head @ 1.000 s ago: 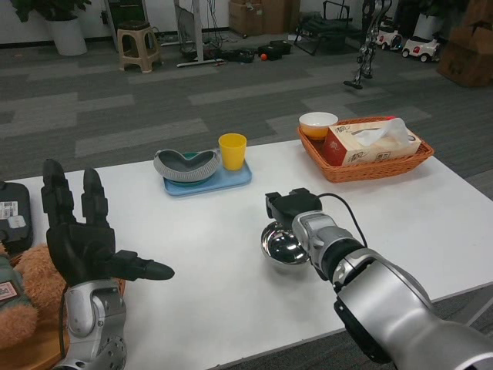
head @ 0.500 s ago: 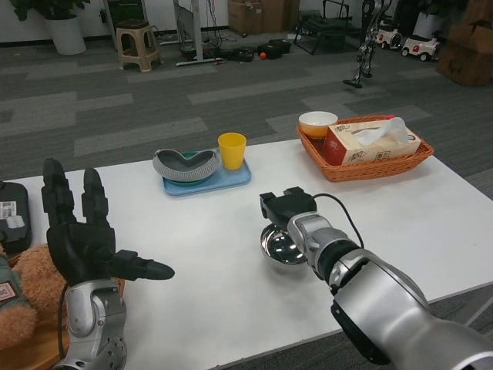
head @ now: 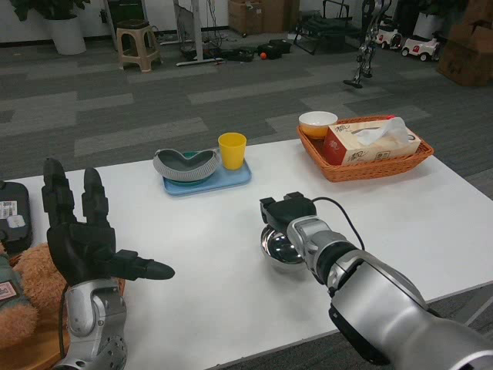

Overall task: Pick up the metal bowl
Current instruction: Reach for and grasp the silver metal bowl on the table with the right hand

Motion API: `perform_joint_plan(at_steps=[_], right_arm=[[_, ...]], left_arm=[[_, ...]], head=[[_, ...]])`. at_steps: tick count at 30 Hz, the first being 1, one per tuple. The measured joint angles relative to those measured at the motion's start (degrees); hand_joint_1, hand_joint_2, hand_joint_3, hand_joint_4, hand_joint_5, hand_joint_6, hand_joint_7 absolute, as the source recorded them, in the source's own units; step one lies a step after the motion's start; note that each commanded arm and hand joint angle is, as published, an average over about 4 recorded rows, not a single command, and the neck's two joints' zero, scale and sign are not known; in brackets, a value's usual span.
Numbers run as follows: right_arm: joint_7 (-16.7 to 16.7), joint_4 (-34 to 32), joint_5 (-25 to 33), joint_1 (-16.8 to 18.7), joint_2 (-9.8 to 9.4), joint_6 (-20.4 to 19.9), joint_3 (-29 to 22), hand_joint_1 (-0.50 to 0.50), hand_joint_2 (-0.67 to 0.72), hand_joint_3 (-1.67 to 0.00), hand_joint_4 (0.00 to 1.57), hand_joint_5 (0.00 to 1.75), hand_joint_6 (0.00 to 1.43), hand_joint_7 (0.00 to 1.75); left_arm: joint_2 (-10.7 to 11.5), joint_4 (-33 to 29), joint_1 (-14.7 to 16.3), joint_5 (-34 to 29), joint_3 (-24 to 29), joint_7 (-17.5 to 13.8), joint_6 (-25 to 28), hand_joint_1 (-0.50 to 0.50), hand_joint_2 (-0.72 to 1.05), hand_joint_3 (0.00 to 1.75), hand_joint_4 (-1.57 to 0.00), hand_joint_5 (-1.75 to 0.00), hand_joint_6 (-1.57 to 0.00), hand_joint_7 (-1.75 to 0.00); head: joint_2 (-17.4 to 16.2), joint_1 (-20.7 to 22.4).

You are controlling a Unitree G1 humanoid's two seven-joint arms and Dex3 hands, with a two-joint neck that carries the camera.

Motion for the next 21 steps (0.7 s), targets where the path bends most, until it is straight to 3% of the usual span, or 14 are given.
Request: perform_joint_plan(at_steps=[6, 17, 21], right_arm=[[-0.10, 1.32, 0.79, -0.06, 0.00, 0.00, 0.04, -0.46, 0.72, 0.00, 0.00, 0.39, 0.00, 1.29], [-0.19, 2.04, 0.80, -0.06, -0.03, 0.00, 0.52, -0.46, 0.69, 0.00, 0.00, 1.72, 0.00, 1.52], [-0.19, 2.07, 0.82, -0.06, -0.03, 0.00, 0.87, -0.46, 0.69, 0.00, 0.01, 1.75, 0.00, 1.57]], left_arm=[[-0.01, 0.00, 0.00, 0.00, -0.01, 0.00, 0.00, -0.48, -0.72, 0.00, 0.00, 0.00, 0.00, 0.00], [-0.01, 0.00, 0.00, 0.00, -0.02, 0.00, 0.00, -0.48, -0.72, 0.00, 0.00, 0.00, 0.00, 0.00], [-0.01, 0.00, 0.00, 0.00, -0.02, 0.00, 0.00, -0.48, -0.72, 0.00, 0.00, 0.00, 0.00, 0.00]], head=[[0.12, 0.06], [0.04, -0.06], [0.10, -0.01]])
